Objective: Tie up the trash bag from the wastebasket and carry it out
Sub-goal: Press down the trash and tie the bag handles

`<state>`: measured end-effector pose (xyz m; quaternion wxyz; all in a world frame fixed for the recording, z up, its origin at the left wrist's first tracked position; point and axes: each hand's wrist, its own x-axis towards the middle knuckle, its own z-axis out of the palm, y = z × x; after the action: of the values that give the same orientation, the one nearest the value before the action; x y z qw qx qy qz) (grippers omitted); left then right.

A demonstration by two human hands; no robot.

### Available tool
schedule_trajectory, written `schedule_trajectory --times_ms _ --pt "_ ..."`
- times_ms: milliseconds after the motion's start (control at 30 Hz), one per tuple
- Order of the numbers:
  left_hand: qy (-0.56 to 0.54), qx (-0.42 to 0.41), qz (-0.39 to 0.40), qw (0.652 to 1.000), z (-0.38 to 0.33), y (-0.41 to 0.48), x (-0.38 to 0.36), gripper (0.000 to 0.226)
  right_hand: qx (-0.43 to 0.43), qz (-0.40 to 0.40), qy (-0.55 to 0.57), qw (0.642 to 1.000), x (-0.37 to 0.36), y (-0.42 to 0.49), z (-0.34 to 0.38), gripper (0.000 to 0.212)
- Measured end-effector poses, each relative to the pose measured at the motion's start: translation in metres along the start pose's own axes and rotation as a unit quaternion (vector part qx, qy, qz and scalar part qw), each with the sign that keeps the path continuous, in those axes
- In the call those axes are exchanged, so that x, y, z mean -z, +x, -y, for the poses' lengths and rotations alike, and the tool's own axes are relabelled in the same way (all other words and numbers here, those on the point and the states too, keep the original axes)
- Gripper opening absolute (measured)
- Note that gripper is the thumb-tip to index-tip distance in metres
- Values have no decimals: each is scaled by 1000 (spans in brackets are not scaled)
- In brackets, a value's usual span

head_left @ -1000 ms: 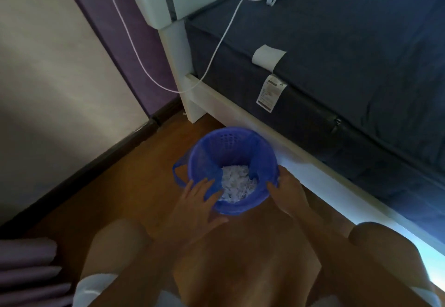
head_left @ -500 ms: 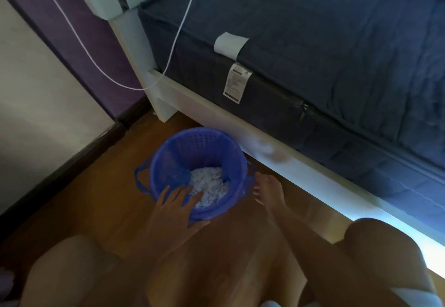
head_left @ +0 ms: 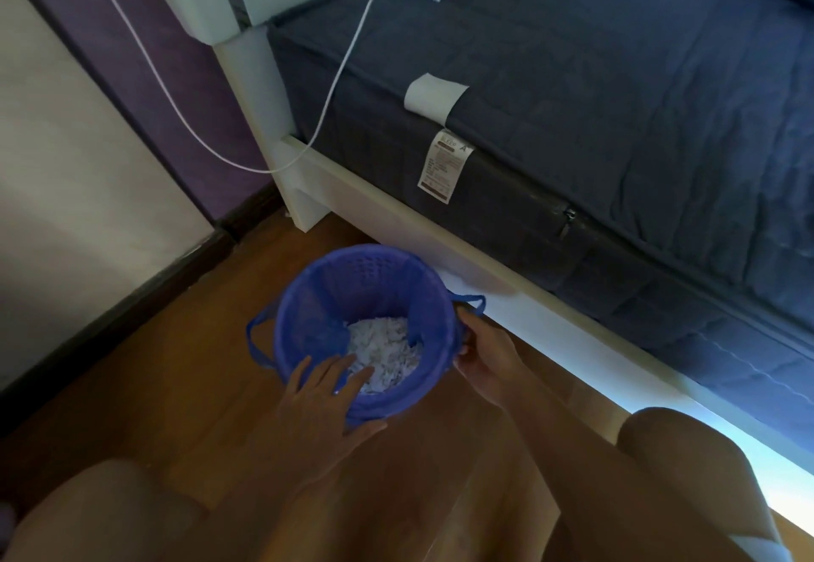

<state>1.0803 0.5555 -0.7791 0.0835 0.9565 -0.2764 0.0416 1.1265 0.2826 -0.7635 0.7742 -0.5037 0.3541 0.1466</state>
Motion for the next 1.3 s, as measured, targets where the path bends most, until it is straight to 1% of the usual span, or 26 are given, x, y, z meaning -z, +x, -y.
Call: schedule_trajectory --times_ms 67,100,200,267,333,400,467,533,600,667,733,767,833,867,900,933,967,1000,1033,1067,1100,1133,1167,1233,1267,1300 --pt "-1 -1 1 1000 0 2 -2 63 23 -25 -53 998 -5 -4 1 22" --pt "-1 -1 2 1000 -1 2 -2 63 46 -54 -87 994 -7 -7 1 20" --pt "-3 7 -6 1000 -2 4 -3 64 149 -139 -171 964 -15 -24 12 24" --pt "-10 8 -24 1000 -3 4 -5 65 223 -149 -215 939 -25 -43 25 22" --pt "-21 14 -42 999 -5 5 -6 67 260 -141 -225 929 -36 -62 39 14" --pt "-24 20 -46 998 -7 7 -6 68 286 -100 -215 928 -43 -76 50 20" --pt "-35 30 -43 998 -9 7 -5 66 331 -30 -213 919 -51 -90 59 26" --pt "-46 39 -38 997 -12 9 -4 64 356 41 -230 905 -58 -102 64 22" --pt "-50 50 -37 997 -14 11 -2 63 350 109 -235 900 -68 -114 67 18" --pt "-58 64 -17 996 -17 10 1 63 346 173 -237 891 -78 -125 67 22" --pt "-77 79 10 994 -18 10 4 64 353 225 -265 869 -87 -133 67 26" --pt "-88 81 10 993 -17 11 7 63 357 250 -276 857 -92 -135 68 27" --pt "-166 86 -30 982 -14 15 20 56 360 272 -289 844 -96 -132 67 22" --pt "-209 95 -57 972 -11 18 28 51 361 269 -295 843 -97 -129 66 19" --pt "-227 110 -98 963 -8 21 36 42 361 258 -300 844 -96 -125 65 18" --pt "-226 144 -150 952 -2 24 43 32 360 246 -302 848 -95 -123 65 18" --pt "-226 204 -195 932 5 27 47 25 360 236 -303 850 -94 -120 64 17" --pt "-236 283 -214 905 12 31 52 27 361 228 -307 851 -93 -118 65 17" --pt "-248 364 -191 877 20 36 56 35 362 221 -309 851 -92 -115 65 17" --pt "-258 431 -140 853 31 40 56 45 363 219 -312 850 -93 -114 65 17" --pt "-277 478 -83 829 41 44 56 57 364 218 -314 849 -93 -112 64 18" --pt "-310 510 -43 802 49 47 55 63 363 220 -316 848 -93 -111 63 18" --pt "-351 523 -32 776 59 49 52 62 362 220 -319 848 -93 -110 61 19" --pt "-427 526 -69 732 70 50 46 36 359 219 -324 848 -93 -110 58 20" --pt "-443 535 -89 714 73 49 44 25 359 218 -327 847 -93 -111 58 21" --pt "-451 549 -102 696 74 48 43 24 361 215 -330 845 -93 -111 58 23"
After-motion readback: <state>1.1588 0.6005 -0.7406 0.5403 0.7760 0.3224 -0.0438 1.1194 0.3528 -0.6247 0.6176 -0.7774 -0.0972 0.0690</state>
